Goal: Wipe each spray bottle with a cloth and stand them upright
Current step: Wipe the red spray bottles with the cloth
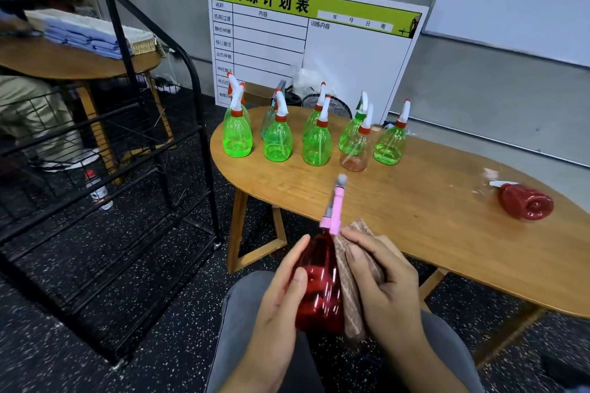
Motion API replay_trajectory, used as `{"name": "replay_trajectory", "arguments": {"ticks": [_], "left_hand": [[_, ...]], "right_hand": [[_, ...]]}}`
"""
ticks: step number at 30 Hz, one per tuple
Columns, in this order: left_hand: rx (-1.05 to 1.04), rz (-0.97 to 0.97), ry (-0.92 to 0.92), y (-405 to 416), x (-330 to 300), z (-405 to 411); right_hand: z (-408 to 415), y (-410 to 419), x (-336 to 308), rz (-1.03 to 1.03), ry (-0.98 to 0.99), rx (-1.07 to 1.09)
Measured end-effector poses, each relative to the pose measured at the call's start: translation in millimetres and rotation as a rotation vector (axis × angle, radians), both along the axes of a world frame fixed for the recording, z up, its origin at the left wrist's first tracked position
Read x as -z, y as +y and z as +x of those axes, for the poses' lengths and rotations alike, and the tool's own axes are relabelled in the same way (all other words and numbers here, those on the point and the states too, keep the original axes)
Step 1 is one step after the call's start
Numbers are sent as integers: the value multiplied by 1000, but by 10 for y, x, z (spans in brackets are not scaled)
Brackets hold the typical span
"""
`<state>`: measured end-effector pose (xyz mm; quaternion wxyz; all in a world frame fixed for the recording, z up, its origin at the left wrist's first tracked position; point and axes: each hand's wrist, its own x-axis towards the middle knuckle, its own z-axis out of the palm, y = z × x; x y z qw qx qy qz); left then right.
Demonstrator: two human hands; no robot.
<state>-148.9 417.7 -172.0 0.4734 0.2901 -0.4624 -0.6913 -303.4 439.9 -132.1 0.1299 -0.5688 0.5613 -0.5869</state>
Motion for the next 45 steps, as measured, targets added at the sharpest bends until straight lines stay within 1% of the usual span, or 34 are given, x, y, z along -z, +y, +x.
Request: {"name": "replay_trajectory", "arguments": {"ticks": [4, 7, 11, 12, 14, 16, 21, 24, 27, 32, 34, 36, 38, 40, 42, 45], "left_hand": [[-28, -3, -37, 0, 9, -13], [-64, 20, -45, -29, 8, 32], [-78, 33, -48, -38, -29, 51], [-76, 42, -42, -42, -37, 47], [-54, 38, -40, -32, -50, 33], [-44, 28, -56, -18, -41, 19], [-12, 18, -56, 7, 11, 6], [-34, -7, -37, -3, 11, 3], [-58, -17, -39, -6, -9, 26], [-76, -25, -38, -13, -7, 48], [-82, -50, -42, -18, -40, 38], [-92, -79, -49, -25, -98, 10], [-112, -113, -53, -68, -197, -24], [-118, -175, -52, -149, -360, -71], [-125, -241, -56, -269, -563, -135], [-139, -316, -35, -459, -893, -242]], "right_hand": [[64, -78, 46, 49, 74, 8], [94, 0, 178, 21, 241, -41], [70, 197, 287, -100, 549, -188], [50, 219, 285, -124, 600, -207], [-7, 212, 273, -144, 638, -209], [-51, 161, 245, -112, 608, -170], [-79, -82, 114, -7, 336, 6], [-25, -104, 110, 0, 301, 23], [60, 32, 140, -33, 389, -42], [82, 242, 220, -171, 685, -188], [43, 219, 194, -200, 729, -201], [-9, 138, 118, -187, 731, -174], [-64, 14, -19, -148, 662, -115], [-111, -137, -208, -135, 535, -49], [-159, -283, -458, -151, 405, -17], [-193, -401, -819, -211, 329, 12]]}}
